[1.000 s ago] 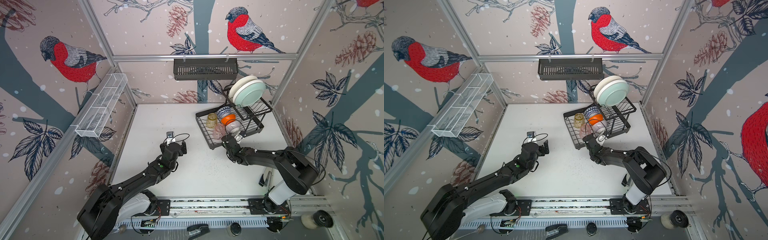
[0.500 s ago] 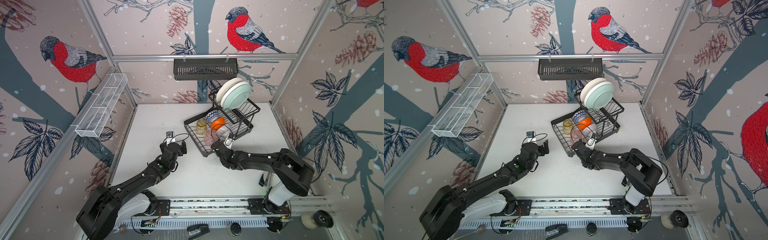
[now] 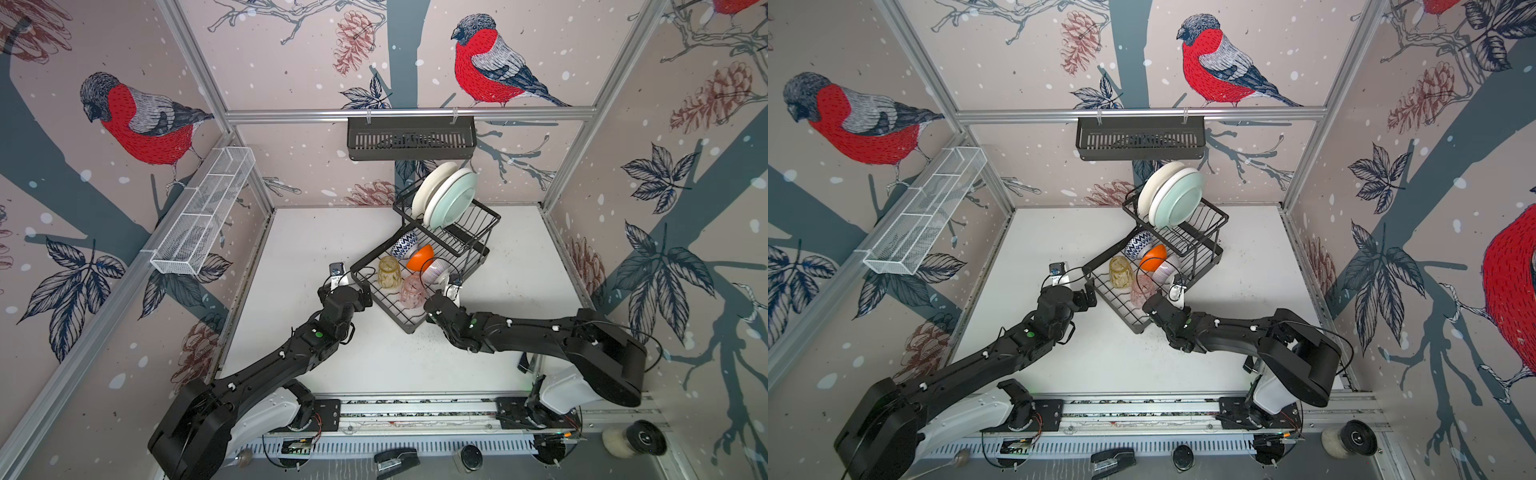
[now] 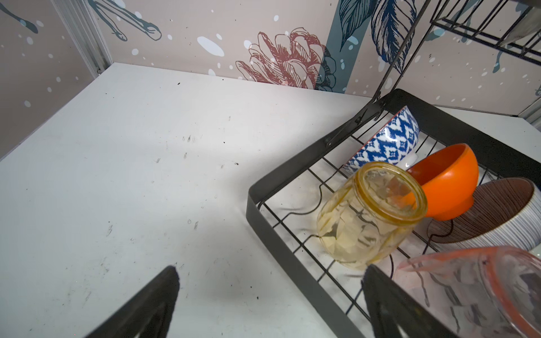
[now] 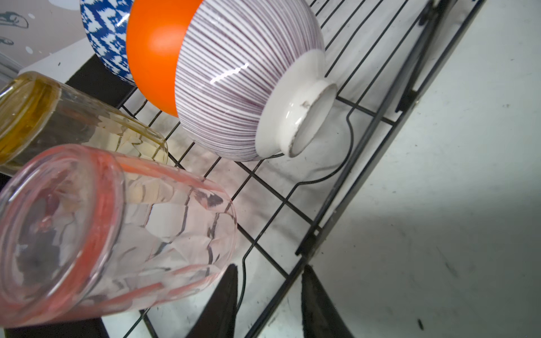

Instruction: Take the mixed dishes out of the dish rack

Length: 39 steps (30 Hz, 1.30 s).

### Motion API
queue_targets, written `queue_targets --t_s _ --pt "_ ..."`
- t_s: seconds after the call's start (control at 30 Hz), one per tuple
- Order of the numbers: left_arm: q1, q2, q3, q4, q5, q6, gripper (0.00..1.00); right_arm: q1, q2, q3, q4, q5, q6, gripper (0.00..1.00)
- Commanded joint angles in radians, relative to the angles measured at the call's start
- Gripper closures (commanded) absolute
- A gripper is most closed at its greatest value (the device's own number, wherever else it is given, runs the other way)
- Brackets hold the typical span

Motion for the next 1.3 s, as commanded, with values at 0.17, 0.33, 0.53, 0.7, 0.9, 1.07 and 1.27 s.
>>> queue_targets --t_s 0.17,0.33,0.53,0.7,0.9,1.07,1.27 --pt "-0.001 -0.015 -0.004 0.007 -0.003 -0.011 0.03 -0.096 -0.102 -0.101 -0.408 -0.245 -0.154 0.86" --pt "-0.001 -0.006 -0.004 0.008 0.001 -0.012 0.02 -0.181 -0.182 -0.138 -0.398 -0.278 -0.169 0.78" --pt "-0.002 -0.001 -0.004 0.011 0.004 -0.014 0.03 -0.252 -0.245 -0.163 -0.353 -0.334 -0.179 0.62" --pt "-0.001 0.006 -0.006 0.016 0.012 -0.018 0.02 -0.306 -0.288 -0.169 -0.332 -0.347 -0.157 0.52" --pt "-0.001 0.017 -0.003 0.019 0.017 -0.018 0.02 -0.332 -0.257 -0.139 -0.319 -0.344 -0.148 0.5" --pt "-0.001 0.02 -0.004 0.021 0.015 -0.017 0.02 -0.346 -0.184 -0.082 -0.359 -0.279 -0.124 0.52" --pt "-0.001 0.019 -0.004 0.021 0.012 -0.018 0.02 -0.347 -0.139 -0.047 -0.34 -0.253 -0.098 0.62"
